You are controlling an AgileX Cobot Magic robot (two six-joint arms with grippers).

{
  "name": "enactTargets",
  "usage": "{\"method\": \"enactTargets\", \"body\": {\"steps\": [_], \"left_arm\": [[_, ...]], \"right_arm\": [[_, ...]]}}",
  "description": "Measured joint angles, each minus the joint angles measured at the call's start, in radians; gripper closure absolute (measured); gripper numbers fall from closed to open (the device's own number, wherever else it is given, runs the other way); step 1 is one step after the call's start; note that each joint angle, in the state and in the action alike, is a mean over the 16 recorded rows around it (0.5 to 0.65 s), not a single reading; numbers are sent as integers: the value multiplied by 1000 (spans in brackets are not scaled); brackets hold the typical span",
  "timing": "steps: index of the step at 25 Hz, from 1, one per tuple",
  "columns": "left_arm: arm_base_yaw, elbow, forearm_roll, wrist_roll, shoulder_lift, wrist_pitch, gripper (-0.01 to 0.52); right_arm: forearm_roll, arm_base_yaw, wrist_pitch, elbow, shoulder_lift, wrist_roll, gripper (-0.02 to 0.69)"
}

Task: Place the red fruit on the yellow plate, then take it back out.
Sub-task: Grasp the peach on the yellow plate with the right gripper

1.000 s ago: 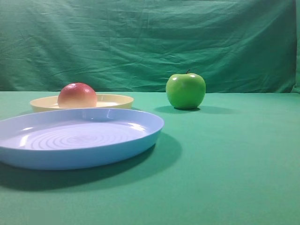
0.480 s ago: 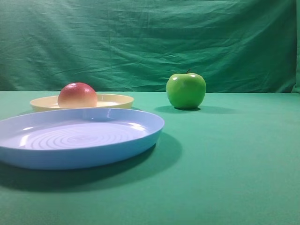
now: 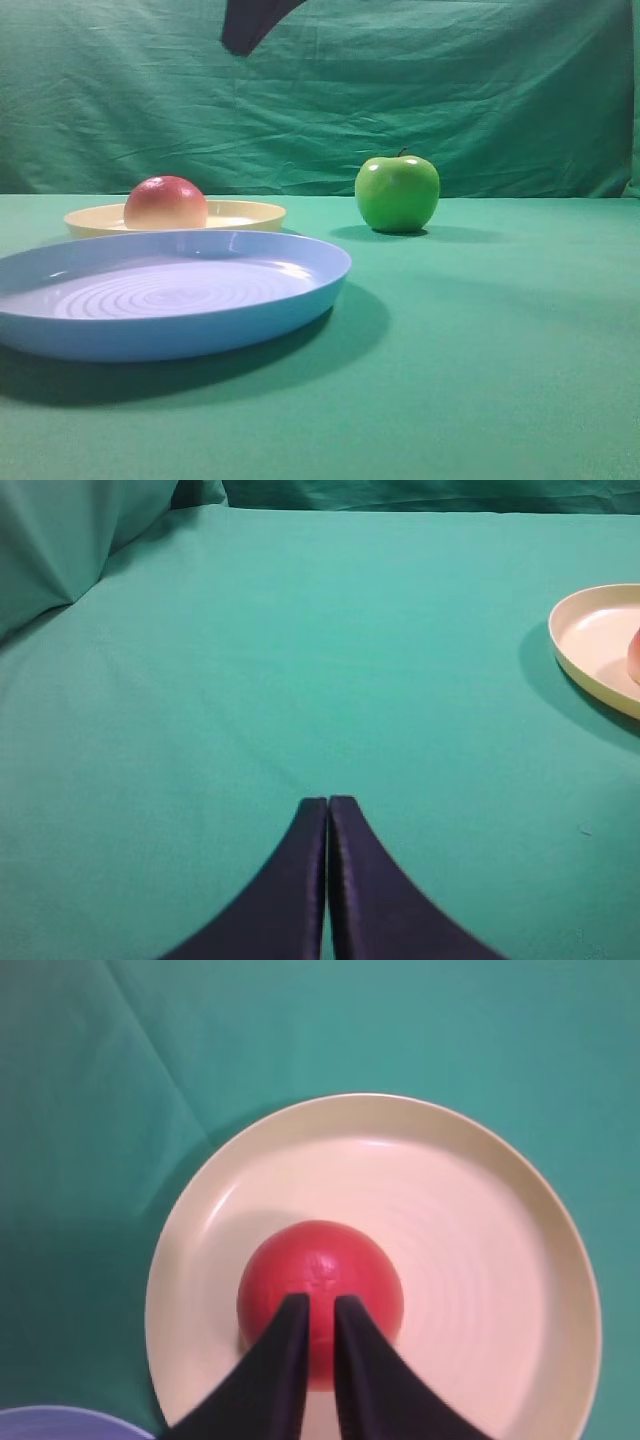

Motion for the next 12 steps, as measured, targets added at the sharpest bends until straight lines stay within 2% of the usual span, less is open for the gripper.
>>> {"method": "enactTargets", "body": {"steps": [8, 12], "left_arm": [[0, 0, 0, 0, 0, 0, 514], [0, 0, 0, 0, 0, 0, 514]], "right_arm": [[60, 4, -37, -37, 96, -58, 171], [74, 4, -67, -39, 123, -72, 56]]}}
